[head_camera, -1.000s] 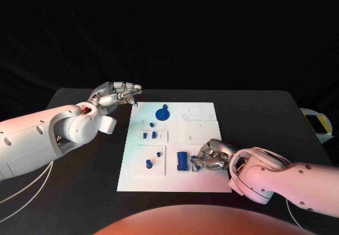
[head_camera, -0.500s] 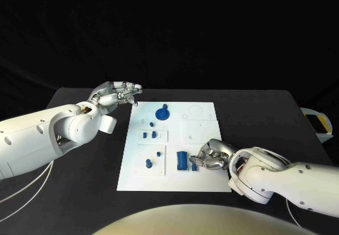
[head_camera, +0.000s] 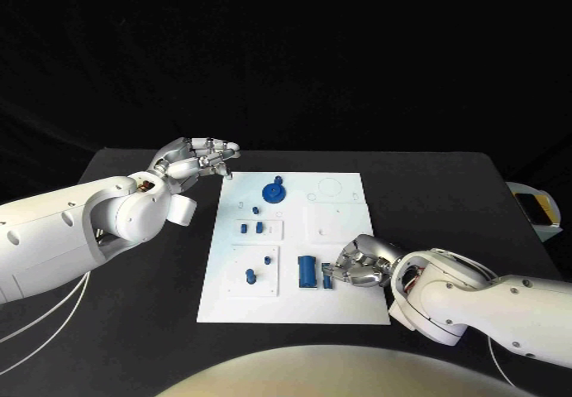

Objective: Assemble the parts on the task board

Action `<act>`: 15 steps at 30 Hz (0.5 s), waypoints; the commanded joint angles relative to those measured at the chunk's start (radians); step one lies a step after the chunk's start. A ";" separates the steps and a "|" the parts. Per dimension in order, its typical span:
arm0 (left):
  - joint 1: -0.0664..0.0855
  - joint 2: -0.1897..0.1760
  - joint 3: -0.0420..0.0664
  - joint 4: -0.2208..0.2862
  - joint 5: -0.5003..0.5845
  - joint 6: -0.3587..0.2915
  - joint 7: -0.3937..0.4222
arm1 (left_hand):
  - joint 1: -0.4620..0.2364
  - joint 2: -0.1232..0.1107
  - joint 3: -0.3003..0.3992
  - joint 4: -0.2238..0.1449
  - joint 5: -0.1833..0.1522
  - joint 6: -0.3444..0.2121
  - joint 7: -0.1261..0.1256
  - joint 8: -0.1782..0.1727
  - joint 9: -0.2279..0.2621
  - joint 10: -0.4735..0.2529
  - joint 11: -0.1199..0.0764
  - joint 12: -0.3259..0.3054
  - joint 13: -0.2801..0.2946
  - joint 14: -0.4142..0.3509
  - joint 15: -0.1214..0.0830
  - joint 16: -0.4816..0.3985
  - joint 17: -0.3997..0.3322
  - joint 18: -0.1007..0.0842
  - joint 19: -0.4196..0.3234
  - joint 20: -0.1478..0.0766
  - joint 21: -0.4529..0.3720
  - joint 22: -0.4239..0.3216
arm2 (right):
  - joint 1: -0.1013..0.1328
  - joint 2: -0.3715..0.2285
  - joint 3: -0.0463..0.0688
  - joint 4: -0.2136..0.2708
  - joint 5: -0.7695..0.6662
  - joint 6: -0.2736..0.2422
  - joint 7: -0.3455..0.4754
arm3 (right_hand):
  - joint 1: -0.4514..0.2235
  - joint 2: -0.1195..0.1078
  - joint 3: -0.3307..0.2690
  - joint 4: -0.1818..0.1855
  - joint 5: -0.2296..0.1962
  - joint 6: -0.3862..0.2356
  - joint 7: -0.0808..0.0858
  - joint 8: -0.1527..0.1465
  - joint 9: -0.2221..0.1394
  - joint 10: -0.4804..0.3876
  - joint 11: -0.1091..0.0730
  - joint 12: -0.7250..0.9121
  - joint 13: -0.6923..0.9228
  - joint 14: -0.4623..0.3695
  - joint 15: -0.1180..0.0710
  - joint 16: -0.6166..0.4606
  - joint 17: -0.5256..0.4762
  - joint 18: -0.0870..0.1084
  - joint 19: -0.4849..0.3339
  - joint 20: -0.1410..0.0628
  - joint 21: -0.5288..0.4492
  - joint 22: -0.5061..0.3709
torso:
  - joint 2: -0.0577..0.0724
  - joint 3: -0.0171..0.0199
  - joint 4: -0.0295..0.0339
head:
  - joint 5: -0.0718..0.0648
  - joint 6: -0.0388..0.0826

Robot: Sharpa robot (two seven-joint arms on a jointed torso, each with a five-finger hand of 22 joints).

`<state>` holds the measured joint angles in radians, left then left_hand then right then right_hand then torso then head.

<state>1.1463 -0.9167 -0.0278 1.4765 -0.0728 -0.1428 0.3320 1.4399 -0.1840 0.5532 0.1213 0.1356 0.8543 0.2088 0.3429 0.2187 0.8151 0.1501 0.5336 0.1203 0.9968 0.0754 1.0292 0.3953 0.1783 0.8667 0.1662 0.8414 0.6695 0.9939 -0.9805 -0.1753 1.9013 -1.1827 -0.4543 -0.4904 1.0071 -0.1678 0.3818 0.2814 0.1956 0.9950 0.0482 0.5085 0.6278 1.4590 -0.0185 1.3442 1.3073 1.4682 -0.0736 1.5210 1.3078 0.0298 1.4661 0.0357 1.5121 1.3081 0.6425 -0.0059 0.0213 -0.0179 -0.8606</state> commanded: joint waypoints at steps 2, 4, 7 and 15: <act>0.000 0.002 0.001 -0.001 -0.001 0.014 0.009 | -0.006 0.005 0.004 -0.001 0.002 -0.007 0.000 0.004 0.001 -0.010 0.001 0.008 -0.001 -0.007 0.000 0.005 -0.002 0.005 -0.005 0.002 -0.001 0.001 | 0.005 -0.014 0.001 0.001 0.032 -0.041 0.108 | 0.035 -0.008 -0.020 -0.003 0.009 -0.020 0.013 -0.017 -0.003 -0.010 0.006 -0.029 0.093 0.079 -0.002 -0.003 0.144 -0.009 0.065 -0.002 -0.034 0.236 | -0.002 0.0002 -0.0005 | -0.001 0.006; 0.000 0.003 0.001 -0.003 -0.001 0.012 0.012 | -0.009 0.005 0.003 0.001 0.001 -0.008 0.001 0.005 0.001 -0.010 0.002 0.008 -0.001 -0.007 0.000 0.005 -0.002 0.005 -0.006 0.002 -0.002 0.001 | 0.013 -0.019 0.002 -0.009 0.078 -0.073 0.191 | 0.066 -0.002 -0.031 -0.006 0.020 -0.054 0.028 -0.041 -0.013 -0.022 0.018 -0.046 0.083 0.075 0.008 -0.011 0.128 -0.003 0.052 0.005 -0.063 0.227 | -0.004 -0.0006 -0.0011 | -0.002 0.010; 0.000 0.006 0.000 -0.006 0.002 0.008 0.017 | -0.013 0.004 0.002 0.004 0.001 -0.008 0.000 0.005 0.001 -0.010 0.002 0.009 -0.002 -0.007 0.001 0.005 -0.002 0.005 -0.006 0.003 -0.003 0.001 | 0.031 -0.024 0.002 -0.030 0.174 -0.116 0.354 | 0.123 0.009 -0.033 -0.023 0.042 -0.098 0.051 -0.075 -0.025 -0.069 0.038 -0.119 0.037 0.061 0.026 -0.041 0.074 0.017 0.008 0.017 -0.162 0.197 | -0.007 -0.0021 -0.0020 | -0.004 0.018; -0.018 0.028 0.000 -0.041 0.049 -0.010 0.048 | -0.053 -0.011 -0.029 0.052 -0.006 -0.024 -0.005 0.012 0.003 0.001 0.003 0.032 -0.001 -0.119 0.017 -0.080 -0.046 0.000 -0.072 0.026 -0.120 -0.066 | 0.082 0.013 0.007 -0.184 0.555 -0.113 0.735 | 0.271 0.023 -0.008 -0.097 0.005 -0.151 0.084 -0.122 -0.037 -0.372 0.068 -0.599 -0.304 -0.056 0.053 -0.275 -0.255 0.106 -0.217 0.048 -0.674 0.020 | -0.039 -0.0090 -0.0029 | -0.017 0.068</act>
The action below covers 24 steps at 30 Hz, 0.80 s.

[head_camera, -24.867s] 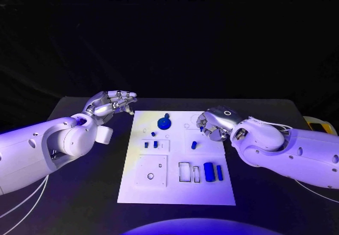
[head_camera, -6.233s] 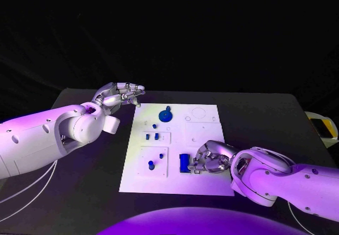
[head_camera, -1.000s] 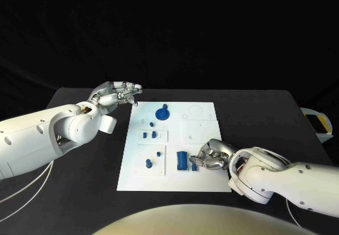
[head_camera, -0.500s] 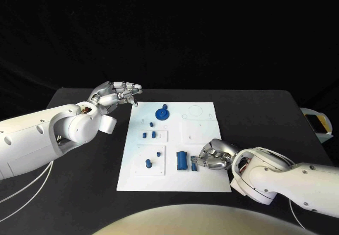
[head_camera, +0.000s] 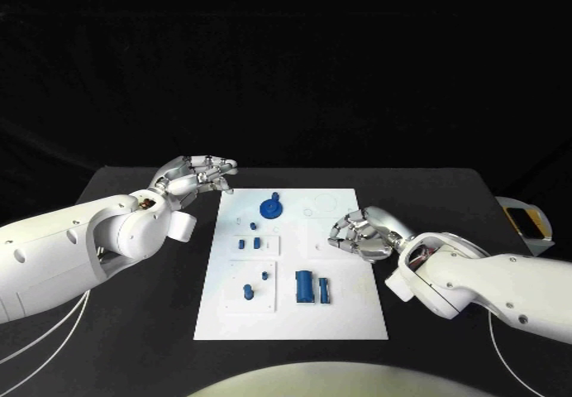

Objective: Assemble the parts on the task board

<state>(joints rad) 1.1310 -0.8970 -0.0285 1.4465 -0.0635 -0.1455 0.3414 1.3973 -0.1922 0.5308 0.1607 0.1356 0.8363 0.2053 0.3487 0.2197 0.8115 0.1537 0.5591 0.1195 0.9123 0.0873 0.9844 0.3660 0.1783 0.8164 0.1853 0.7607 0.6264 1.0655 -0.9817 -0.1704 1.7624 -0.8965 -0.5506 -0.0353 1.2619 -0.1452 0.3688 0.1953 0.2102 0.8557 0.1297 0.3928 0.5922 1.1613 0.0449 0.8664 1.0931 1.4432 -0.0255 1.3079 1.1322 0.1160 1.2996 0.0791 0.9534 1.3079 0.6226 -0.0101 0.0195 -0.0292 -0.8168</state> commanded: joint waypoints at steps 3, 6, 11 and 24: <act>-0.011 0.024 0.001 -0.039 0.074 -0.032 0.062 | -0.009 -0.004 -0.023 0.037 -0.007 -0.009 -0.001 0.016 0.006 0.021 0.003 -0.007 -0.013 -0.080 0.019 -0.132 -0.066 0.002 -0.046 0.030 -0.152 -0.097 | 0.034 0.057 0.005 -0.149 0.441 0.019 0.364 | 0.035 -0.001 0.030 -0.020 -0.042 -0.030 0.017 -0.025 -0.010 -0.129 0.019 -0.228 -0.195 -0.140 0.018 -0.260 -0.301 0.065 -0.195 0.019 -0.442 -0.119 | -0.033 -0.0076 -0.0018 | -0.014 0.046; -0.022 0.044 0.001 -0.074 0.110 -0.084 0.102 | 0.023 0.007 0.003 0.054 -0.009 0.020 0.000 0.040 0.016 0.111 -0.008 -0.093 -0.058 -0.084 0.030 -0.290 -0.127 0.004 -0.063 0.056 -0.289 -0.190 | 0.050 0.125 0.011 -0.288 0.619 0.063 0.433 | 0.053 0.003 0.082 -0.031 -0.134 -0.054 0.045 -0.056 -0.040 -0.185 0.050 -0.376 -0.355 -0.272 0.049 -0.466 -0.459 0.061 -0.254 0.047 -0.552 -0.204 | -0.045 -0.0047 -0.0079 | -0.024 0.080; -0.033 0.077 0.002 -0.130 0.150 -0.138 0.148 | 0.020 -0.007 0.003 0.083 -0.011 -0.006 0.004 0.009 0.009 0.147 0.012 -0.266 -0.057 -0.098 0.055 -0.488 -0.171 0.001 -0.079 0.088 -0.450 -0.304 | 0.058 0.219 0.022 -0.457 0.777 0.136 0.483 | 0.043 -0.016 0.127 -0.062 -0.153 -0.077 0.072 -0.111 -0.105 -0.219 0.103 -0.568 -0.636 -0.429 0.111 -0.799 -0.641 0.060 -0.373 0.118 -0.771 -0.408 | -0.057 0.0001 -0.0116 | -0.024 0.121; -0.039 0.169 0.002 -0.261 0.137 -0.140 0.128 | -0.404 0.192 -0.531 -0.161 -0.136 -0.836 -0.205 -0.349 -0.220 -0.811 -0.154 -0.559 -0.119 -0.912 -0.087 -0.984 -0.366 -0.178 -0.816 -0.185 -0.761 -0.626 | 0.061 0.302 0.033 -0.589 0.796 0.157 0.473 | -0.379 0.145 -0.369 -0.195 -0.210 -0.856 -0.130 -0.393 -0.592 -1.161 -0.045 -0.866 -1.093 -1.443 0.025 -1.308 -1.132 -0.116 -1.300 -0.079 -0.953 -1.308 | -0.058 0.0054 -0.0005 | -0.009 0.174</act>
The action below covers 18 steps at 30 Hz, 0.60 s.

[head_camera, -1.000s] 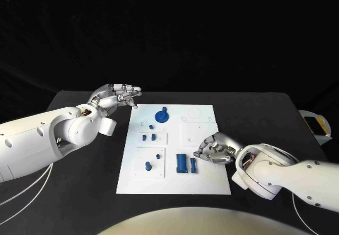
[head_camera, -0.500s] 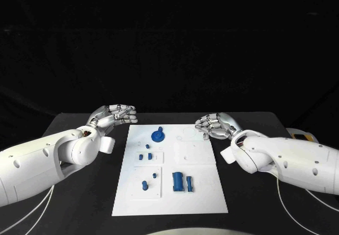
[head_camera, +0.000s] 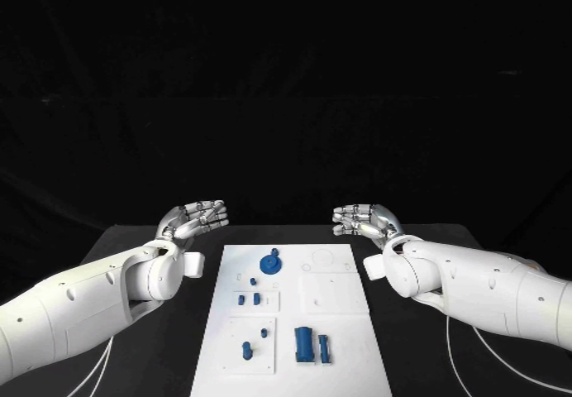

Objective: Assemble the parts on the task board

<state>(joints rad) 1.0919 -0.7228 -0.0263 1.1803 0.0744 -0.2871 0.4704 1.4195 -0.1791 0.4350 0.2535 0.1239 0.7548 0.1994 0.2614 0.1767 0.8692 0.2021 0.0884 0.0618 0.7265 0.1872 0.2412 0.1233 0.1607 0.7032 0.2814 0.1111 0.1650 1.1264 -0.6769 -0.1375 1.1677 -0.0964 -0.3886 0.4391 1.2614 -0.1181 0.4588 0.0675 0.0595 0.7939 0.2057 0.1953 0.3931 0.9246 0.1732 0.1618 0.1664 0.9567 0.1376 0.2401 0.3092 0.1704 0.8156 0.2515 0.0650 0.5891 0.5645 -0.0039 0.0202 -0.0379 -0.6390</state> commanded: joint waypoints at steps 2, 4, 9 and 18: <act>0.000 -0.006 0.001 0.012 -0.002 -0.006 0.000 | -0.487 0.179 -0.435 -0.254 -0.124 -0.755 -0.199 -0.261 -0.177 -0.869 -0.202 -0.088 -0.062 -0.726 -0.187 -0.241 -0.123 -0.161 -0.703 -0.281 -0.111 -0.165 | -0.002 -0.005 0.003 0.014 -0.002 -0.013 0.000 | -0.428 0.118 -0.459 -0.068 -0.060 -0.794 -0.206 -0.195 -0.393 -0.925 -0.173 -0.162 -0.166 -0.957 -0.138 -0.240 -0.309 -0.170 -0.816 -0.251 -0.065 -0.589 | -0.002 -0.0003 -0.0031 | 0.003 0.000; -0.002 -0.007 0.001 0.025 -0.005 -0.022 0.001 | -0.548 0.179 -0.435 -0.254 -0.124 -0.755 -0.199 -0.261 -0.177 -0.869 -0.202 -0.088 -0.062 -0.726 -0.187 -0.241 -0.123 -0.161 -0.703 -0.281 -0.111 -0.165 | -0.005 -0.009 0.009 0.030 0.002 -0.027 0.003 | -0.492 0.118 -0.459 -0.068 -0.060 -0.794 -0.206 -0.195 -0.393 -0.925 -0.173 -0.162 -0.166 -0.957 -0.138 -0.240 -0.309 -0.170 -0.816 -0.251 -0.065 -0.589 | -0.006 0.0006 -0.0066 | 0.010 0.008; -0.009 -0.017 0.006 0.092 -0.018 -0.108 0.010 | -1.419 0.179 -0.435 -0.254 -0.124 -0.755 -0.199 -0.261 -0.177 -0.869 -0.202 -0.088 -0.062 -0.726 -0.187 -0.241 -0.123 -0.161 -0.703 -0.281 -0.111 -0.165 | -0.021 -0.030 0.038 0.116 0.024 -0.109 0.021 | -1.261 0.118 -0.459 -0.068 -0.060 -0.794 -0.206 -0.195 -0.393 -0.925 -0.173 -0.162 -0.166 -0.957 -0.138 -0.240 -0.309 -0.170 -0.816 -0.251 -0.065 -0.589 | -0.019 0.0036 -0.0187 | 0.035 0.036; -0.031 -0.044 0.019 0.290 -0.055 -0.357 0.036 | -1.419 0.179 -0.435 -0.254 -0.124 -0.755 -0.199 -0.261 -0.177 -0.869 -0.202 -0.088 -0.062 -0.726 -0.187 -0.241 -0.123 -0.161 -0.703 -0.281 -0.111 -0.165 | -0.063 -0.086 0.114 0.334 0.079 -0.317 0.067 | -1.261 0.118 -0.459 -0.068 -0.060 -0.794 -0.206 -0.195 -0.393 -0.925 -0.173 -0.162 -0.166 -0.957 -0.138 -0.240 -0.309 -0.170 -0.816 -0.251 -0.065 -0.589 | -0.020 0.0039 -0.0202 | 0.038 0.039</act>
<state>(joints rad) 1.0621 -0.7644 -0.0091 1.4507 0.0523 -0.4985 0.4755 0.2224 -0.0080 0.0218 0.0095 0.0115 0.0378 0.0071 0.0135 0.0083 0.0409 0.0090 0.0071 0.0034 0.0366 0.0062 0.0128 0.0056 0.0214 0.0338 0.0123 0.0079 0.0075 1.0669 -0.7577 -0.0270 1.4827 -0.0511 -0.5882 0.4631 0.1382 -0.0054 0.0222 0.0018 0.0089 0.0377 0.0086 0.0128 0.0179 0.0431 0.0076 0.0128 0.0072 0.0444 0.0062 0.0136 0.0142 0.0188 0.0402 0.0096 0.0086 0.0266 0.5453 -0.0002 0.0010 -0.0002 -0.6005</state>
